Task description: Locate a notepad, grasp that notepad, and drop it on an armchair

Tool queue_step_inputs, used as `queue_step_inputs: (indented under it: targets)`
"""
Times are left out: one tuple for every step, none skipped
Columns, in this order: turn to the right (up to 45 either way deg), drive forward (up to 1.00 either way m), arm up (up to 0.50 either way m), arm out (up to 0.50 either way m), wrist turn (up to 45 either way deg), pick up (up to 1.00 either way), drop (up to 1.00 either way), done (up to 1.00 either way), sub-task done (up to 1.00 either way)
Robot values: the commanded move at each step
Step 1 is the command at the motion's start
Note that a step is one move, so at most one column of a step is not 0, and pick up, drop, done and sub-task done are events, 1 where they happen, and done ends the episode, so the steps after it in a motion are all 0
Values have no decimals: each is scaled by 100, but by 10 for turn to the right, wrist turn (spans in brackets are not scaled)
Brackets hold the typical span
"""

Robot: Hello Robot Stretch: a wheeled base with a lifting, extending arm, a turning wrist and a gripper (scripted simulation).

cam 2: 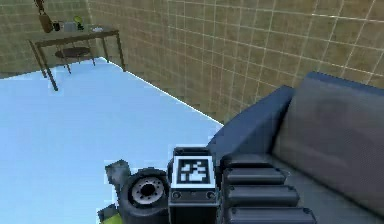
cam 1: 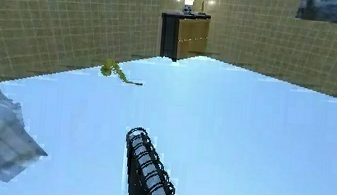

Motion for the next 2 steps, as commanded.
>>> queue_step_inputs:
  targets:
    - [450, 0, 0, 0, 0, 0, 0, 0, 0]
    - [270, 0, 0, 0, 0, 0, 0, 0, 0]
